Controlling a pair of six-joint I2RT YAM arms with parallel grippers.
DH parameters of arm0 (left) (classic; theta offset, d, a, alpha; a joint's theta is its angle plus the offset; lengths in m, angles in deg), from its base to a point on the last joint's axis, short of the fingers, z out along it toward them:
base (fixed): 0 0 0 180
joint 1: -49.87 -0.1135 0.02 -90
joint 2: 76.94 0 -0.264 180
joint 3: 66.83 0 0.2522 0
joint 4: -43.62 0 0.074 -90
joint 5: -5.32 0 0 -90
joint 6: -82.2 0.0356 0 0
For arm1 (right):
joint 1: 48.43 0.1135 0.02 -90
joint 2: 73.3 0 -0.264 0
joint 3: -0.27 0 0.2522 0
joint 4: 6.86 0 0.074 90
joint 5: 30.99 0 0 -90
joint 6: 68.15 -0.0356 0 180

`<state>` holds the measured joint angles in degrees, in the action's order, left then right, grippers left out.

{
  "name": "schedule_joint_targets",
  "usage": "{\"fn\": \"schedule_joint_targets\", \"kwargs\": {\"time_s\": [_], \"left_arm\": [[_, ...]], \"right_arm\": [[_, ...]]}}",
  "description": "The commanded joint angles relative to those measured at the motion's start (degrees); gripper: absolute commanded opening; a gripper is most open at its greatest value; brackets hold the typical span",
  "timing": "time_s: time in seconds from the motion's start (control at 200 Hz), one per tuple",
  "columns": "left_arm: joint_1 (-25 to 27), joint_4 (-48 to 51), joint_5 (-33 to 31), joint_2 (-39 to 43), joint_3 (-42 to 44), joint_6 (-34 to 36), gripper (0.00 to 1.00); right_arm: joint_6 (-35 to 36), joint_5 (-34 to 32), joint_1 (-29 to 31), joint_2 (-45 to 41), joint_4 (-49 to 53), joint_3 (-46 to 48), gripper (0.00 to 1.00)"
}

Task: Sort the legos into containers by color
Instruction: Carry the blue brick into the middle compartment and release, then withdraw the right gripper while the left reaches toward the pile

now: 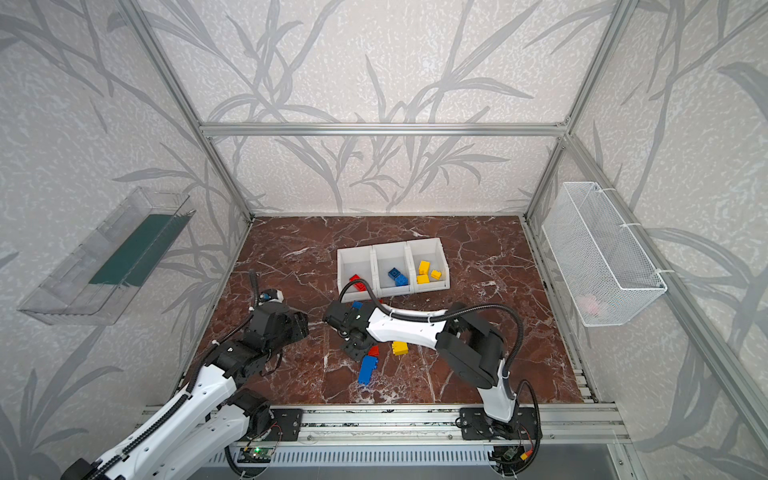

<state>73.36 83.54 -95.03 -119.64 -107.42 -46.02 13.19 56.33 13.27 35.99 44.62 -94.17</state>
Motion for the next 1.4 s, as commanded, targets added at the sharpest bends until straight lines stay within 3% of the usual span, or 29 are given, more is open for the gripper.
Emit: {"fn": "schedule_joint_targets", "kwargs": {"time_s": [0.0,0.15,0.35,0.63,0.75,0.925,1.135,1.395], "left_arm": [[-0.19,0.05,-0.24,-0.02,0.88,-1.24,0.64],[-0.24,-1.18,1.11,0.57,1.71,-1.52,0.64],[-0.21,-2.38,3.22,1.83,2.66,-1.51,0.64],[-0.18,-3.03,5.22,2.73,3.15,-1.69,0.64],[-0.11,-3.39,5.85,2.62,3.34,-1.60,0.64],[-0.16,-4.34,6.95,2.26,3.43,-0.99,0.63],[0.16,-6.13,9.73,0.99,3.29,-0.21,0.62],[7.99,-6.62,10.12,-3.31,0.89,2.54,0.62]], "right_arm": [[2.22,-2.21,-6.30,-7.59,1.34,-3.38,0.24],[5.86,-3.99,-14.67,-8.30,-0.92,-5.44,0.24],[4.48,-5.23,-23.76,-0.21,0.03,-14.34,0.24],[2.06,-4.80,-26.20,11.58,6.58,-27.18,0.28],[0.90,-4.36,-26.31,12.17,6.41,-27.86,0.39],[0.66,-4.35,-26.40,10.30,6.77,-27.99,0.55],[0.22,-4.78,-26.69,4.82,7.48,-25.77,0.60],[-5.25,-5.35,-27.36,-12.51,3.50,-4.41,0.61]]}}
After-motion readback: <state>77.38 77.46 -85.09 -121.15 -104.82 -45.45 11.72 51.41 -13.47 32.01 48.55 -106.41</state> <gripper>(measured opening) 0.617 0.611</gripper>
